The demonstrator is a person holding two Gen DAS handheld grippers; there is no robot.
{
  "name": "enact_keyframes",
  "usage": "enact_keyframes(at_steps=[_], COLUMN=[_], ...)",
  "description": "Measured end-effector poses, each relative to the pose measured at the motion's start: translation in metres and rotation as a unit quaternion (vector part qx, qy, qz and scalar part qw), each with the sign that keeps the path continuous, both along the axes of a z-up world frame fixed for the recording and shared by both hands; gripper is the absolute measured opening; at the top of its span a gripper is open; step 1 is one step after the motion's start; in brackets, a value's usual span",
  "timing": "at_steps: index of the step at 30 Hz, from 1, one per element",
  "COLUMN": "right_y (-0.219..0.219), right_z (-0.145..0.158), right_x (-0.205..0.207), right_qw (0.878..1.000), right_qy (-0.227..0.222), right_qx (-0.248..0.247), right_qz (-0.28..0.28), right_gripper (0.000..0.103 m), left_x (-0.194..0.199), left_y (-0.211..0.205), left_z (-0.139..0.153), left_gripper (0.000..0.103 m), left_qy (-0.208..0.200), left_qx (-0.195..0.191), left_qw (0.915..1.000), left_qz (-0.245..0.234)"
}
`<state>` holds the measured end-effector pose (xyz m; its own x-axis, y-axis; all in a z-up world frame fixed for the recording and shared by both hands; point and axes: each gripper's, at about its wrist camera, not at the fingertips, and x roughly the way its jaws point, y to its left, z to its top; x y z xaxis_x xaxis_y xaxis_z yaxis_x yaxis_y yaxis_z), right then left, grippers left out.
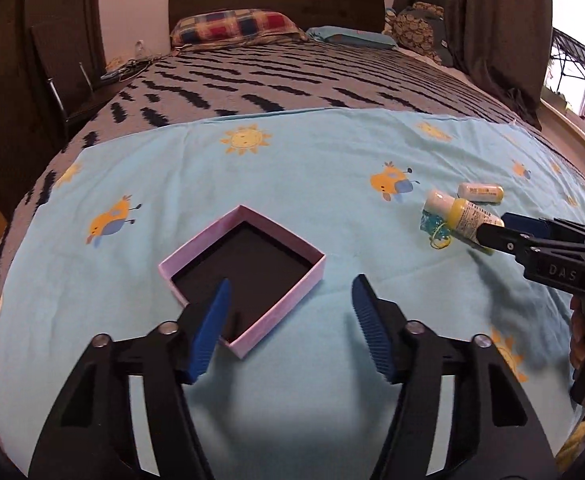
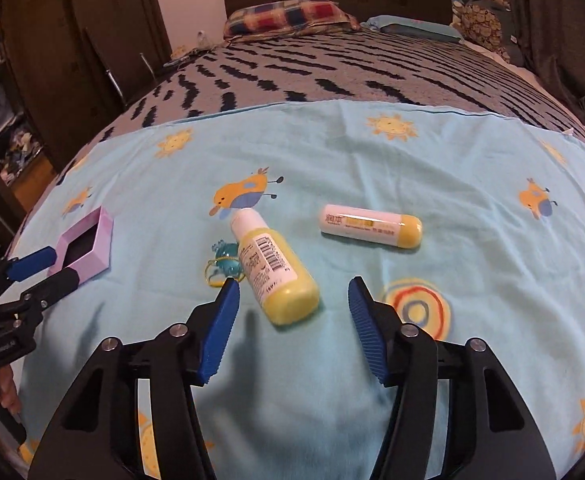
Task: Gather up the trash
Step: 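Grasp the pink box rim with the left gripper while the right grasps the yellow bottle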
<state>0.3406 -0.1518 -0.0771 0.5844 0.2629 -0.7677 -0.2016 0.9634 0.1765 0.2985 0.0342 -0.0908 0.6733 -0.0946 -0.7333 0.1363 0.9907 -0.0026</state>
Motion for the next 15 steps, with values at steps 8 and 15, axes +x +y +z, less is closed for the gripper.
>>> enact_keyframes(at_steps=[8,15], right_y=[0.011,0.012], right_z=[-0.010,-0.014], right_x=[0.013,0.016], right_qw=[1.000,0.999], right_qy=[0.014,0.026], right_qx=[0.006,0.007], right_qz=[0.025,0.028], right_gripper=[0.042,0.040], left_x=[0.017,0.017], left_y=[0.003,0.000], left_z=[-0.018,-0.020], left_gripper=[0.032,0.031], left_qy=[0.022,0.025], left_qx=[-0.007,0.001], left_qw=[0.9997,0.9996], left_qz=[-0.004,-0.010])
